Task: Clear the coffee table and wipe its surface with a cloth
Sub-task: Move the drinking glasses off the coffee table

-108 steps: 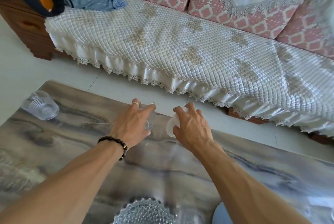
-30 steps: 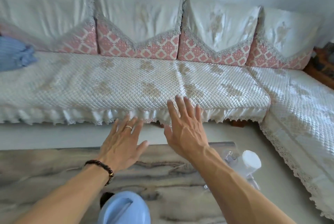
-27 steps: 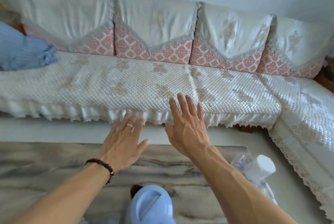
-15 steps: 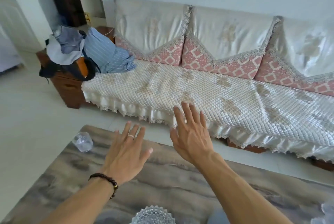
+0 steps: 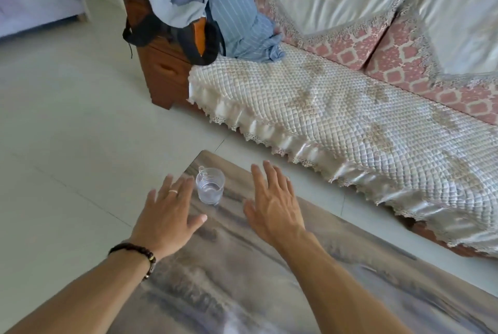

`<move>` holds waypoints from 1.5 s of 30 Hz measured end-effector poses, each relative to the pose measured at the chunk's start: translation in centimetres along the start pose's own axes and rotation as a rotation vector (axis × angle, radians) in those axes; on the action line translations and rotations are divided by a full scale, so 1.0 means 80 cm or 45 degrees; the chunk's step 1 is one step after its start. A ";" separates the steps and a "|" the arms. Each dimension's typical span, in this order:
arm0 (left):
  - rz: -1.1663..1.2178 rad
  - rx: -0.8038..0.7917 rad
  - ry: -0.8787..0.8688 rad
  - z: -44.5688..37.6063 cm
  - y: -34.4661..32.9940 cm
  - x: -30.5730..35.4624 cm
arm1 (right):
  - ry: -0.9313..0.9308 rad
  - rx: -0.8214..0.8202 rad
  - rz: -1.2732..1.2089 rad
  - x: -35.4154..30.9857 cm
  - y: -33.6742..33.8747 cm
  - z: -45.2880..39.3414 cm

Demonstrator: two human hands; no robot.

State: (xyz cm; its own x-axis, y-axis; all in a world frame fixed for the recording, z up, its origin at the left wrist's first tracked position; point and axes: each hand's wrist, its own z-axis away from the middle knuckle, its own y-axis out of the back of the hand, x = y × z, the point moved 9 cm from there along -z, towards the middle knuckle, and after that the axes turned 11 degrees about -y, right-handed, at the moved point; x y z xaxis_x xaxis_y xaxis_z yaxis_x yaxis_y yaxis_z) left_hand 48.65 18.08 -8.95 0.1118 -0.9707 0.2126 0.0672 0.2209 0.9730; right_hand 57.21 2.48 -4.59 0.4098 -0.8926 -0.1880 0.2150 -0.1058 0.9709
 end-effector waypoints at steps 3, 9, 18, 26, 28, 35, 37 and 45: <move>0.073 -0.024 0.003 -0.035 -0.031 -0.046 | 0.002 -0.100 0.000 -0.029 -0.056 -0.048; 0.359 0.080 -0.059 -0.092 -0.070 -0.065 | -0.057 -0.291 -0.069 -0.053 -0.149 -0.119; 0.473 0.113 -0.165 -0.115 -0.075 -0.061 | -0.152 -0.207 -0.292 -0.038 -0.154 -0.133; 0.487 0.228 -0.322 -0.106 -0.010 0.044 | -0.197 -0.071 -0.357 0.030 -0.060 -0.082; 0.447 0.240 -0.387 -0.105 0.005 0.087 | -0.219 -0.020 -0.364 0.060 -0.028 -0.060; 0.485 0.292 -0.502 -0.068 0.045 0.289 | -0.279 0.095 -0.389 0.199 0.079 0.059; 0.491 0.275 -0.524 -0.053 0.045 0.347 | -0.311 0.130 -0.417 0.244 0.101 0.101; 0.456 0.267 -0.686 -0.032 0.053 0.561 | -0.412 0.234 -0.393 0.419 0.172 0.214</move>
State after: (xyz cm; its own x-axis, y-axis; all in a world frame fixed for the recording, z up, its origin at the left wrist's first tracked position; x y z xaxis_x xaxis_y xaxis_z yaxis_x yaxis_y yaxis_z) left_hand 56.50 -24.34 4.47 -0.4217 -0.7646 0.4875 -0.0820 0.5676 0.8192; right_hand 58.71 -36.40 5.02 0.0484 -0.8947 -0.4440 0.1110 -0.4370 0.8926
